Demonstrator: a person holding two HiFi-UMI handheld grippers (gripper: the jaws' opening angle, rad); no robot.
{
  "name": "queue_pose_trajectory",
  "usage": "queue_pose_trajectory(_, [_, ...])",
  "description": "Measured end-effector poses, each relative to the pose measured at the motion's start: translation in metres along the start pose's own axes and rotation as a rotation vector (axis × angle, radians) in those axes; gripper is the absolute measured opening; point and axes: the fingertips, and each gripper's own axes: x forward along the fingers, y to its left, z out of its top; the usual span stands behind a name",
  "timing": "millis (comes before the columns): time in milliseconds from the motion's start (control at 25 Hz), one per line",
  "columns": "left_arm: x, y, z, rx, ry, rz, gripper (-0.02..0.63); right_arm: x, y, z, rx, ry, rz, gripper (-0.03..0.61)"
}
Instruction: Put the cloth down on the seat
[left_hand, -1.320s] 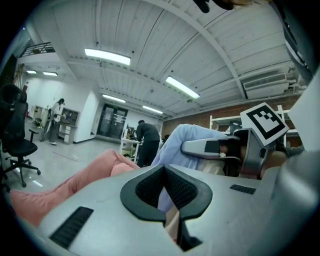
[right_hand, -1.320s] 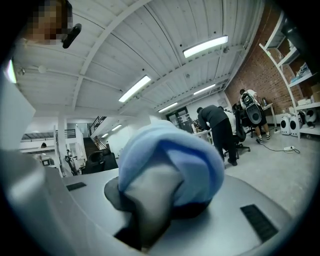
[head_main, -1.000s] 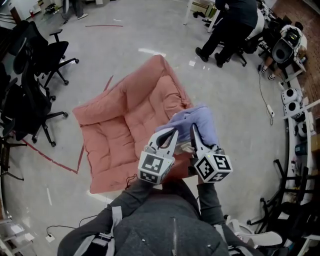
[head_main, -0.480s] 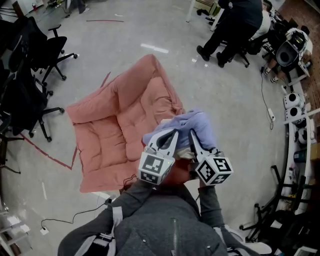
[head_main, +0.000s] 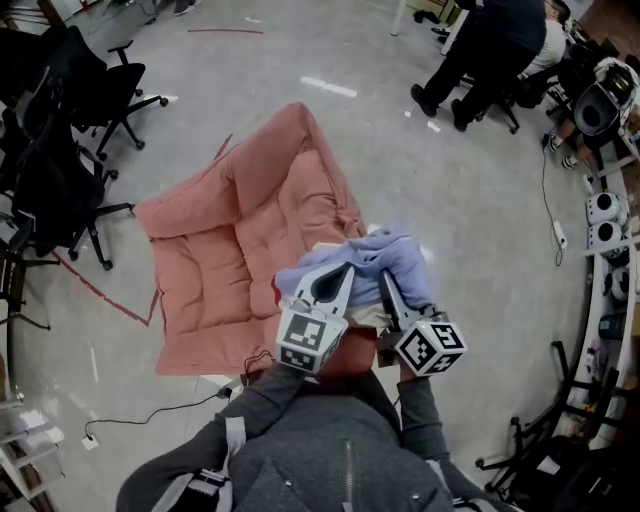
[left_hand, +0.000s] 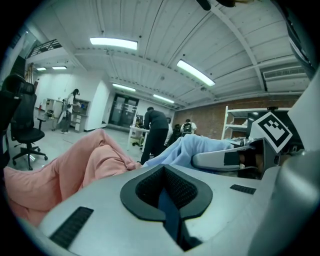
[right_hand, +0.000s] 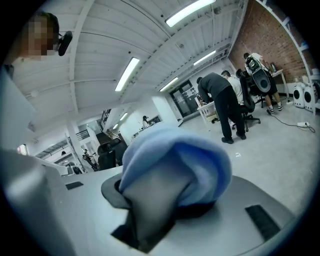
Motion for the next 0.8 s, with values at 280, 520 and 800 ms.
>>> queue_pose_trajectory(280, [0.006, 0.003, -0.010, 0.009, 0.011, 0.078, 0.006, 0.009, -0.011, -0.012, 0.025, 0.027, 0.057, 0.158])
queue_pose_trajectory(520, [0.007, 0.006, -0.011, 0.026, 0.003, 0.116, 0.006, 0.010, -0.021, -0.018, 0.075, 0.037, 0.054, 0.203])
queue_pose_trajectory(800, [0.008, 0.006, -0.014, 0.041, 0.012, 0.108, 0.006, -0.005, -0.028, -0.022, 0.073, 0.028, 0.016, 0.253])
